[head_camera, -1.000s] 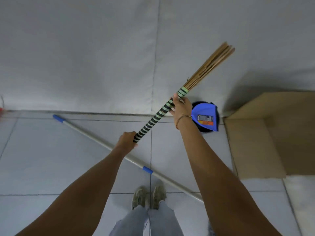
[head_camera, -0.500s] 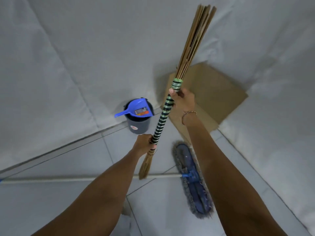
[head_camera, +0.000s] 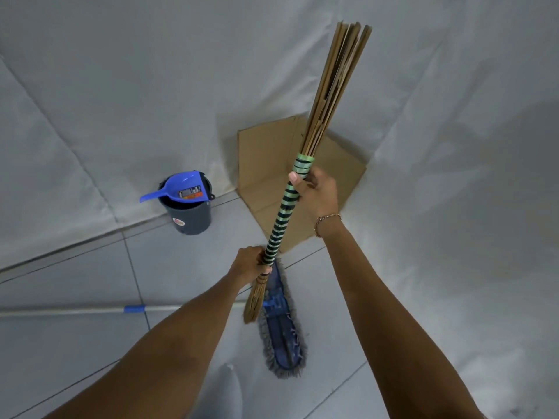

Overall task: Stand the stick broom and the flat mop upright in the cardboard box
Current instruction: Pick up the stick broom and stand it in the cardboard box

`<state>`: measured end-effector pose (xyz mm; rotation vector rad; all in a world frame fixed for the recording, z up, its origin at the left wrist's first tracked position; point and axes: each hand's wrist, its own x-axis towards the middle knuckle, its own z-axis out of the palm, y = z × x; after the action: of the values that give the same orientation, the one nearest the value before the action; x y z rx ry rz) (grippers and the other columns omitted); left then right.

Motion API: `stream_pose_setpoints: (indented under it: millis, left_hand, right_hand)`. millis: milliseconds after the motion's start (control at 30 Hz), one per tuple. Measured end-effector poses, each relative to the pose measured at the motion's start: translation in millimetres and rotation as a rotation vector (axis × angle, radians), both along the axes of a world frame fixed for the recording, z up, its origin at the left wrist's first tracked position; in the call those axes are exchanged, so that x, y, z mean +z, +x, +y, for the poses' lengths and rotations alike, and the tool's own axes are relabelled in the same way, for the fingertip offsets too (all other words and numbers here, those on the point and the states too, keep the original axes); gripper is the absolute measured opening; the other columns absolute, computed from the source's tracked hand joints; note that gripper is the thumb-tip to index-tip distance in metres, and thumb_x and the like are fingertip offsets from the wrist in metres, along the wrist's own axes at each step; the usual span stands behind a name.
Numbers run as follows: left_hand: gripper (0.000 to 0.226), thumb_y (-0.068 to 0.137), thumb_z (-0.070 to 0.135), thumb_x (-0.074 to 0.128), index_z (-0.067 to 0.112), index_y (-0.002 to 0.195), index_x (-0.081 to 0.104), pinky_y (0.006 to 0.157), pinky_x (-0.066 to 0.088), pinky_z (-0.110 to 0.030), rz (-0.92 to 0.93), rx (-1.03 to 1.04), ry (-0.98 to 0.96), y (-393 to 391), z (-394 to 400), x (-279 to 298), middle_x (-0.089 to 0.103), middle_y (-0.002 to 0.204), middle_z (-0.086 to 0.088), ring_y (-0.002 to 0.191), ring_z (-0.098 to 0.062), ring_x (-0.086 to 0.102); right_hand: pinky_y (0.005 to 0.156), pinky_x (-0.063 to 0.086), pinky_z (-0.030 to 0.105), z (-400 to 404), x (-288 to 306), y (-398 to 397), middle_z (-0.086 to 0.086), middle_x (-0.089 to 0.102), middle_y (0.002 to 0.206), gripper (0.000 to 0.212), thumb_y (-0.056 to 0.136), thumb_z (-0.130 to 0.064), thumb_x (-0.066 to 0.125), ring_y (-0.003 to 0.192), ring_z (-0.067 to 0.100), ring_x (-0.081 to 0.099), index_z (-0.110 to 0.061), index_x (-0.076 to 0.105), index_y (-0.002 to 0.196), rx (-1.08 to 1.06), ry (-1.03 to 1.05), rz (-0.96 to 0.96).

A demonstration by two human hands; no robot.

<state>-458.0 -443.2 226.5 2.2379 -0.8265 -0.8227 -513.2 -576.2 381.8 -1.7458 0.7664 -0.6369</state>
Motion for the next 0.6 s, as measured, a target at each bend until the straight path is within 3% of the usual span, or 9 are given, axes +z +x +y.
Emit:
stream_pose_setpoints:
  millis: [267,467,600]
  left_hand:
    - [0.037,0.072,0.018,0.075,0.003,0.104,0.065,0.089,0.049,-0.031,-0.010,0.043,-0.017,20.0,-89.4,-11.0,0.073,0.109,-0.015,0.103,-0.028,0.066]
    - [0.035,0.071,0.015,0.076,0.004,0.103,0.066,0.078,0.045,-0.020,0.059,0.070,-0.022,57.0,-159.0,-8.2,0.073,0.108,-0.014,0.101,-0.025,0.067]
    - [0.033,0.071,0.013,0.076,0.003,0.100,0.066,0.084,0.051,-0.026,0.059,0.108,-0.048,82.4,-208.6,-0.7,0.073,0.105,-0.014,0.100,-0.026,0.068]
  right_hand:
    - [0.090,0.055,0.048,-90.4,-13.7,25.2,0.004,0.066,0.095,0.031,0.082,-0.024,0.068,0.094,0.022,0.065,-0.008,0.062,0.107,0.027,0.018,-0.013]
    - [0.089,0.056,0.046,-161.2,-11.5,57.3,0.003,0.067,0.092,0.029,0.082,-0.025,0.068,0.089,0.020,0.065,-0.008,0.063,0.105,0.020,0.001,-0.017]
    - [0.090,0.055,0.049,-212.9,-5.3,82.2,0.003,0.068,0.094,0.027,0.081,-0.024,0.069,0.095,0.025,0.067,-0.013,0.063,0.104,0.008,0.049,-0.065]
